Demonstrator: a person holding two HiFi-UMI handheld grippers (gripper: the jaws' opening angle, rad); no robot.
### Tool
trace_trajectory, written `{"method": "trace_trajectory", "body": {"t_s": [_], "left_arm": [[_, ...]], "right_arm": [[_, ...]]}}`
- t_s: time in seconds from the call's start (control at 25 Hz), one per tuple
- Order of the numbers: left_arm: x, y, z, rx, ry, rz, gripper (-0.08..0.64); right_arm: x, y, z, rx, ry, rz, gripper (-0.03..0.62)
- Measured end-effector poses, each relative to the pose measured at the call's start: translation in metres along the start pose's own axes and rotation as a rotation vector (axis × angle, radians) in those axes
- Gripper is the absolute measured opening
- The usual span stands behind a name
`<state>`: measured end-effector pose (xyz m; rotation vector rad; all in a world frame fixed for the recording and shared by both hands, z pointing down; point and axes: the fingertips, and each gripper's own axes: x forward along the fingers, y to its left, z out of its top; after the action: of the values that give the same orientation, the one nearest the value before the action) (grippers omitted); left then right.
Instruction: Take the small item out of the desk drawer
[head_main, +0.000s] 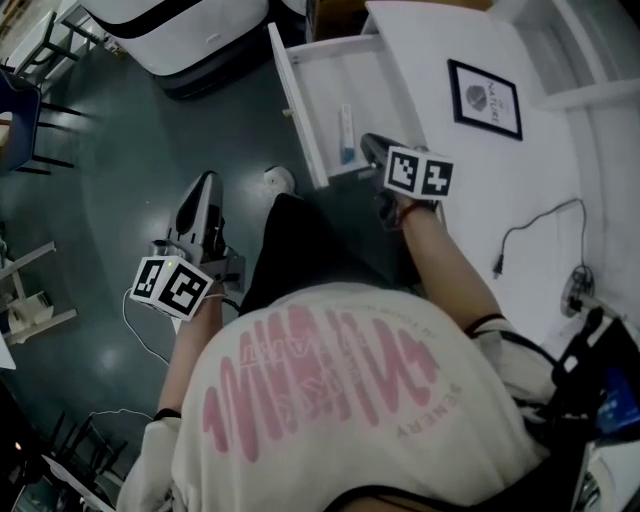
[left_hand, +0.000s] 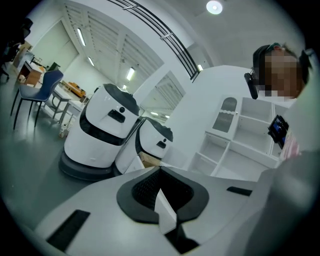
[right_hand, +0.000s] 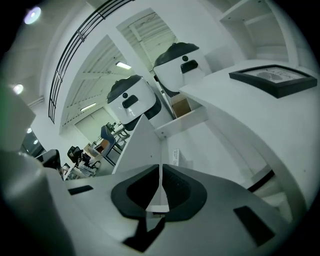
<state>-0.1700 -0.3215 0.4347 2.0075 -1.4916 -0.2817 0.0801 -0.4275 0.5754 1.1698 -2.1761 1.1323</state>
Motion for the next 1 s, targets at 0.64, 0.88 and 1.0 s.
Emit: {"method": "trace_trajectory", "body": {"t_s": [0.64, 0.88, 1.0], "left_arm": [[0.119, 0.056, 0.029, -0.025, 0.101, -0.031, 0.028], [0.126, 0.071, 0.020, -0.026, 0.134, -0.011, 0.028], [0.123, 0.077, 0.012, -0.030, 0.157, 0.006, 0.028]], "right_arm": [[0.076, -0.035, 0.015, 0.127, 0.127, -0.079, 0.141], [0.095, -0.042, 0.001, 0.104, 0.227, -0.104, 0.213], [0.102, -0.044, -0.005, 0.109, 0.258, -0.114, 0.215]]}}
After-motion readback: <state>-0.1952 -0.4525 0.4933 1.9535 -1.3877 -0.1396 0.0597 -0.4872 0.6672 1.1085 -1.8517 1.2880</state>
